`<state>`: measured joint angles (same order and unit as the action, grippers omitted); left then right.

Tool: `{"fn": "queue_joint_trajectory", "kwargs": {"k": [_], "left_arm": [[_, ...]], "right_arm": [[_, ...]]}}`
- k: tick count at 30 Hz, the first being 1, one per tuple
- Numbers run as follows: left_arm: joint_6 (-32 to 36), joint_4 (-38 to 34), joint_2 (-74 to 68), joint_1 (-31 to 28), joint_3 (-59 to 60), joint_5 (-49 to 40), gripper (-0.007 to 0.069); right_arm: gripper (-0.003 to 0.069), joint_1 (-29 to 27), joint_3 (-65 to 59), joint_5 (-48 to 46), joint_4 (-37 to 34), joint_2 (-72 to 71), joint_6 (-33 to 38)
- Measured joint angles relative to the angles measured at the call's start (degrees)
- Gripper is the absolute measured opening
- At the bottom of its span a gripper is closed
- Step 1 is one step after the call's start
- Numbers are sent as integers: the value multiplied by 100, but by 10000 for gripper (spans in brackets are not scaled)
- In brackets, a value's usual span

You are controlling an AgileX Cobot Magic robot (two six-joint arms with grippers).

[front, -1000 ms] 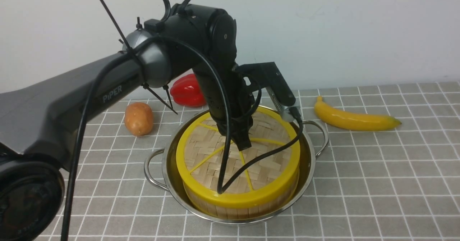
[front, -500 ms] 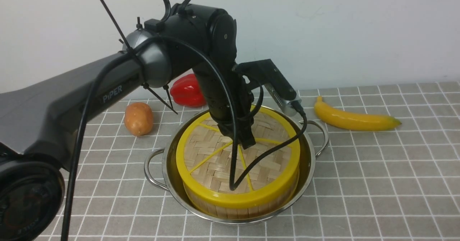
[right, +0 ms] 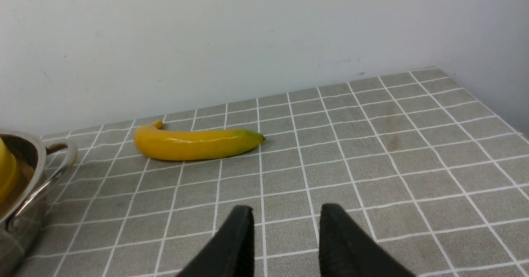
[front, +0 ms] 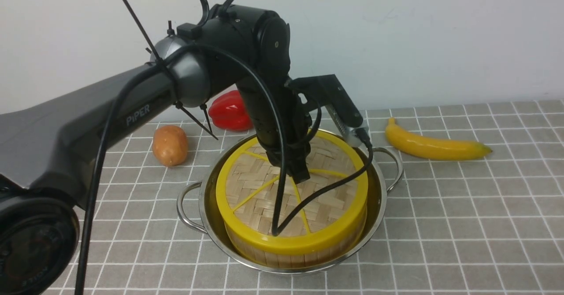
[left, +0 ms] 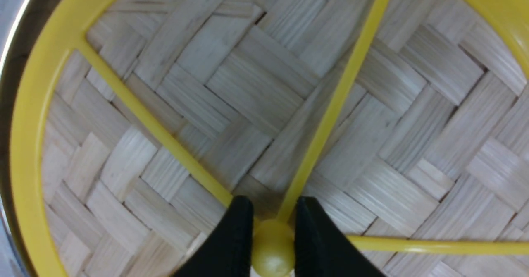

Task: Place the steamer in the pot on the grey tablecloth, and put the lid on the steamer.
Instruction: 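Place the yellow bamboo steamer lid onto the steamer in the pot with the left gripper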

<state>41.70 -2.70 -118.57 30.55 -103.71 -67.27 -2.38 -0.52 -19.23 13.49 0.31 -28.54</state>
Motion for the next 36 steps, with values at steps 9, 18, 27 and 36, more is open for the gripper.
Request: {"fn": "queue_joint_trajectory", "kwargs": {"k": [9,18,27,36], "left_arm": [[383,-4,0,0,0,0,117],[407,69,0,0,0,-5,117],[379,429,271,0,11,89,199],[226,361,510,0,6,302,370]], "right_arm": [[243,0,0,0,0,0,0],[243,0,0,0,0,0,0],[243,0,0,0,0,0,0],[243,0,0,0,0,0,0]]}}
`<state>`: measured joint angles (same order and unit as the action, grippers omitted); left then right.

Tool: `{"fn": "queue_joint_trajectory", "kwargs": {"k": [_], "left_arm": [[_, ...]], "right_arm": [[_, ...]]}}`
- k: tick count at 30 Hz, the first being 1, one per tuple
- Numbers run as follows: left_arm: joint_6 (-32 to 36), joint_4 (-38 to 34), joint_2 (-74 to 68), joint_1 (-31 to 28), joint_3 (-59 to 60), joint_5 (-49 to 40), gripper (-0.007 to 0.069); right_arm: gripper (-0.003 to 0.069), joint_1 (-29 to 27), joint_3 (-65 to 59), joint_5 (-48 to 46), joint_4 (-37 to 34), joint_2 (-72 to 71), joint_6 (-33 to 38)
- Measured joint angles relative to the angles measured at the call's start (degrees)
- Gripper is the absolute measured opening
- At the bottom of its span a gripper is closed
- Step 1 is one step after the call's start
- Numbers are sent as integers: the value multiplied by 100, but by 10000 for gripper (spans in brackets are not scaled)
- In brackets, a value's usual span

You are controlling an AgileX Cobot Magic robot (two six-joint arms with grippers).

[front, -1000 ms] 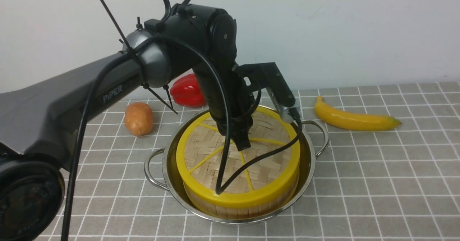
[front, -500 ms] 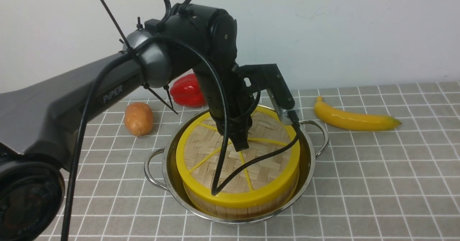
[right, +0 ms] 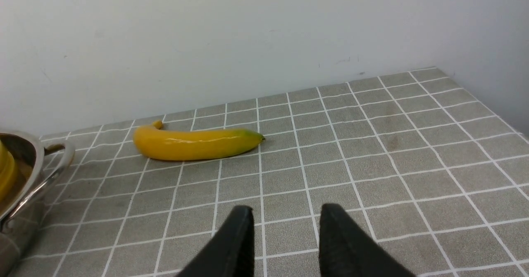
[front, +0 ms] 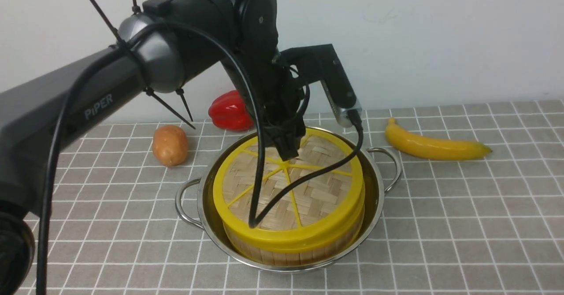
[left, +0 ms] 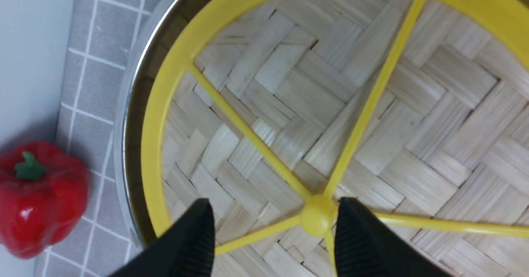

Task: Place the steamer in the pot on the grey tablecloth, and put the lid on the steamer.
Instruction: 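Place the yellow bamboo steamer lid onto the steamer in the pot with the left gripper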

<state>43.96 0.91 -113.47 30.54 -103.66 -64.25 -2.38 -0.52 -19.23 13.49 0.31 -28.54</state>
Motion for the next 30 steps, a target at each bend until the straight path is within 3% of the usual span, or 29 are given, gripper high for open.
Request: {"fn": "queue_joint_trajectory", "kwargs": {"k": [7,16,30], "left_arm": [[-92,-91,0,0,0,-5,377],[-1014,524,-44,0,0,-300,377],[-1139,123,-225,0,0,-302,377]], "right_arm": [[243,0,0,0,0,0,0],[243,0,0,0,0,0,0],[243,0,0,0,0,0,0]]}}
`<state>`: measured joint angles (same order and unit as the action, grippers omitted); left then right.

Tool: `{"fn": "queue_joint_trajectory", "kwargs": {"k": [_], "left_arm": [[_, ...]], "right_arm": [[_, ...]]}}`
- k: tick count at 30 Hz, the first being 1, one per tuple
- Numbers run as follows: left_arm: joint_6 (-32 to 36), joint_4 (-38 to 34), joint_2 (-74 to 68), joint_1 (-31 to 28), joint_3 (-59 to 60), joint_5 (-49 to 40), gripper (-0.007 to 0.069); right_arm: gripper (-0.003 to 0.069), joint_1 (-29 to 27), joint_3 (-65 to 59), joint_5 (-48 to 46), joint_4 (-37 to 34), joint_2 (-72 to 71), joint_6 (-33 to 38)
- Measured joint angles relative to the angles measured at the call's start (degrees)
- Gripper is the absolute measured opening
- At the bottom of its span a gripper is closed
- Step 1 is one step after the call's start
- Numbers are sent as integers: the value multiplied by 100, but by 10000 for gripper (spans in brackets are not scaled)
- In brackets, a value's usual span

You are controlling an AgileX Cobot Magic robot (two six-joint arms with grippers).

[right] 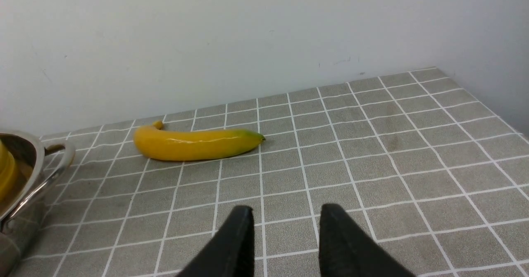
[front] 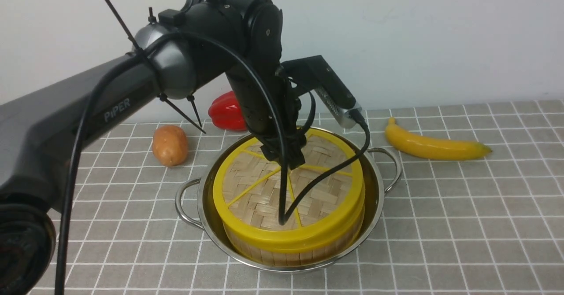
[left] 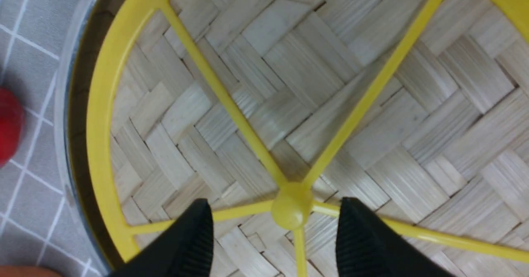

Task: Place the steamer in the pot on the grey tablecloth, and put the lid on the steamer.
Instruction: 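Place the yellow bamboo steamer lid onto the steamer in the pot with the left gripper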

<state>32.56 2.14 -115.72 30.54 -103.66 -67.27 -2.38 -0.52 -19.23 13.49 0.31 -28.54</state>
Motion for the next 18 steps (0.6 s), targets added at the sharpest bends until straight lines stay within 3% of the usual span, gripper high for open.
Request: {"fn": "queue_joint_trajectory", "kwargs": {"k": [10,17,18], "left_arm": [[0,18,-282,0,-5,17,374],[-6,78,-282,0,-12,-18,190],[-6,56,-282,6,-12,-35,127]], "right_arm": [[243,0,0,0,0,0,0],[243,0,0,0,0,0,0],[243,0,0,0,0,0,0]]}}
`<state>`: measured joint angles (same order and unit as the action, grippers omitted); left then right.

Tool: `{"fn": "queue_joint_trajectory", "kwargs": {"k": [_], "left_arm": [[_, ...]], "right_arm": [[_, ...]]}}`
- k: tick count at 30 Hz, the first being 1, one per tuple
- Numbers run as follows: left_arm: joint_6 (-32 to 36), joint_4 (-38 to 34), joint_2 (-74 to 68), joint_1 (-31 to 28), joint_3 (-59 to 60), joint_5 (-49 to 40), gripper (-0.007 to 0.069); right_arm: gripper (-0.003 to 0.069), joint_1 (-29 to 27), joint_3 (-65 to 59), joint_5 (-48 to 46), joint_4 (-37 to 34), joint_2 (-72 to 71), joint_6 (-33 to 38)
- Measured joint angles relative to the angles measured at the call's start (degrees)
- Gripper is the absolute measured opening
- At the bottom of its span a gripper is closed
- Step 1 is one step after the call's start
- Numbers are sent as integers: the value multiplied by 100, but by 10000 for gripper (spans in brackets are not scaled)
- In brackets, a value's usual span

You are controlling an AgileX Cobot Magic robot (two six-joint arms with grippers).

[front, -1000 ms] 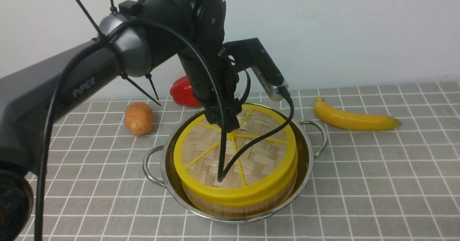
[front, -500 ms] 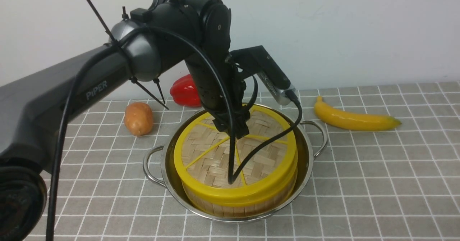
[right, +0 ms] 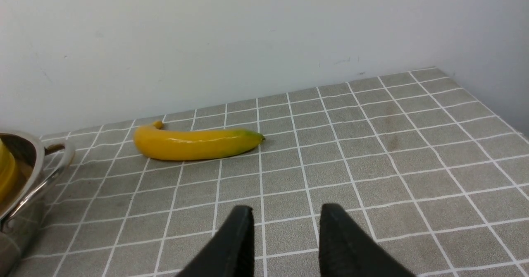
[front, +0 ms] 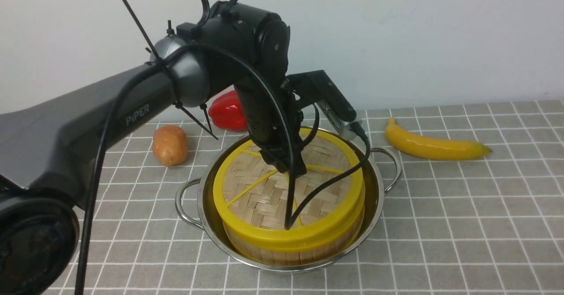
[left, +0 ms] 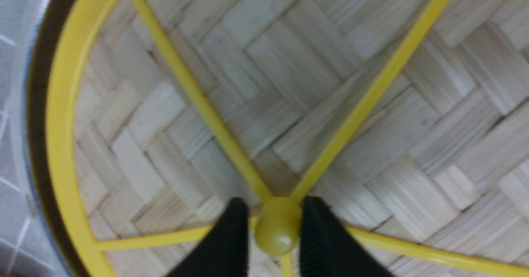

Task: Place the steamer in the pot on the grey tablecloth, and put the lid on the steamer.
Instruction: 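Place the yellow bamboo steamer lid onto the steamer in the pot with the left gripper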

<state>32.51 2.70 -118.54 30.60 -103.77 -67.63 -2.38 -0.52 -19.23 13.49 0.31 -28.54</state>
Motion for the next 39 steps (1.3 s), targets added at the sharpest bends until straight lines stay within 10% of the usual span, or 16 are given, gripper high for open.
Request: {"fn": "queue_joint_trajectory", "kwargs": {"k": [39], "left_arm": [[863,95,136,202,5,22,117]], "right_arm": [[243,0,0,0,0,0,0]]}}
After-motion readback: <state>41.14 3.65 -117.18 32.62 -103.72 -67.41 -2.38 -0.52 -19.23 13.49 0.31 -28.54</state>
